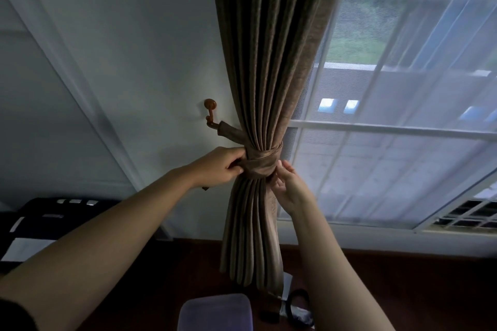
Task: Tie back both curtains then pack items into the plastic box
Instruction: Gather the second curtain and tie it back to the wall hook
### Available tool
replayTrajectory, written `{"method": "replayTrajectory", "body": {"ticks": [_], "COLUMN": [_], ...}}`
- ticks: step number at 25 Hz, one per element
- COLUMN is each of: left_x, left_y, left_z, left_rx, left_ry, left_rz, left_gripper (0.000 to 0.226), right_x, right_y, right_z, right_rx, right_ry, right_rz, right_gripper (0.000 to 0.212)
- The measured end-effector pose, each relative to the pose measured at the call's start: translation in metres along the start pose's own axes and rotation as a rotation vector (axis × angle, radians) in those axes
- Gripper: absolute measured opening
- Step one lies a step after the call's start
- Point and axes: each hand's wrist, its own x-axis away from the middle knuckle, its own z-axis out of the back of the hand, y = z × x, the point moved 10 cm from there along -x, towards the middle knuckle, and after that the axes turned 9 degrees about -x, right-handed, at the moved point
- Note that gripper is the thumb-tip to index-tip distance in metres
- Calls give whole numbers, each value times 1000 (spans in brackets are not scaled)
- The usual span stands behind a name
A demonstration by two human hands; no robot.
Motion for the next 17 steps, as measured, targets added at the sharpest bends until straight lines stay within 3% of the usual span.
{"method": "replayTrajectory", "body": {"ticks": [2,4,9,14,17], "left_x": [0,1,-1,-3,-4], "left_y": [-1,-1,-2,-1,-4], "left_z": [1,-1,3,1,2], "left_rx": [8,4,4,3,3], "left_ry": [4,-10,-6,-6,-7], "left_rz": [6,11,24,17,22], "left_gripper": [15,24,21,11,7], "right_x": [-4,-5,5,-4,-9], "right_y": [21,27,-1,17,24], "right_z": [18,36,-10,-1,10], "right_rx": [-33,23,205,-93,-112], "right_ry": [125,188,-29,26,113], "right_rz": [-133,-128,44,-121,-94], "right_gripper": [18,13,16,10,12]}}
